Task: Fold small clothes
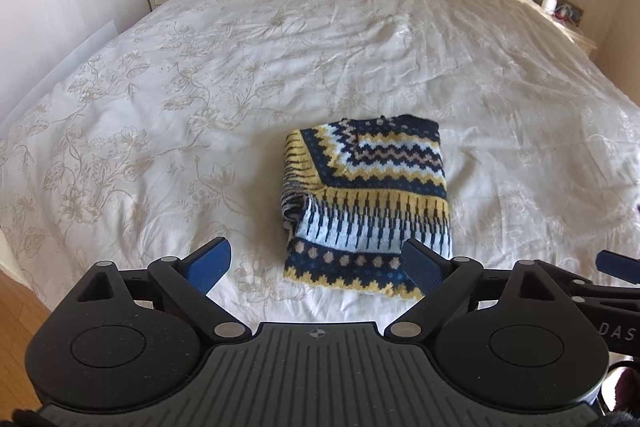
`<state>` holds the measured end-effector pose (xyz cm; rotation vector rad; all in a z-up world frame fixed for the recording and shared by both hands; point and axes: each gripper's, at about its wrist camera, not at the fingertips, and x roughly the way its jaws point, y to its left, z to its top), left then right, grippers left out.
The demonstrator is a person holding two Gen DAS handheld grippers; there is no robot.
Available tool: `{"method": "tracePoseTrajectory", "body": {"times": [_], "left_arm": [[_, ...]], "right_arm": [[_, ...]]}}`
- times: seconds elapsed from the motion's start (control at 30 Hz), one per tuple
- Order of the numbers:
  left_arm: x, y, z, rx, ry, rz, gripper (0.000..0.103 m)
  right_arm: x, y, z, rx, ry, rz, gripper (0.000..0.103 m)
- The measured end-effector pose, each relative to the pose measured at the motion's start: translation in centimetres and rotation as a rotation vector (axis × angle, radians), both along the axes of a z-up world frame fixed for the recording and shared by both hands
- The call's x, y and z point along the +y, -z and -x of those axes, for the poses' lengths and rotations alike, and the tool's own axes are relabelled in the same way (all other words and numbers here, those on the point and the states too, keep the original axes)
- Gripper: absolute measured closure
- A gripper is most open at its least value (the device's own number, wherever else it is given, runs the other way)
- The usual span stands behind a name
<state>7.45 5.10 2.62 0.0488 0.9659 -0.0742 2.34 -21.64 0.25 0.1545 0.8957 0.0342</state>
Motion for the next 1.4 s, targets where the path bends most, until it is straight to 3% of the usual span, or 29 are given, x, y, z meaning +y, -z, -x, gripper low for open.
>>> {"method": "tracePoseTrajectory", "body": {"times": [0.77,1.4], "left_arm": [[1.0,1.6,1.7,0.089,-0.015,-0.029,0.011],[-0.4,1.7,1.0,0.099,0.036,-0.056,0.011]], "right_arm": [[-0.3,0.0,1.2,0.023,0.026,-0.039,0.001],[-0.6,0.3,0.8,0.029,0.037,-0.055,0.001]]}}
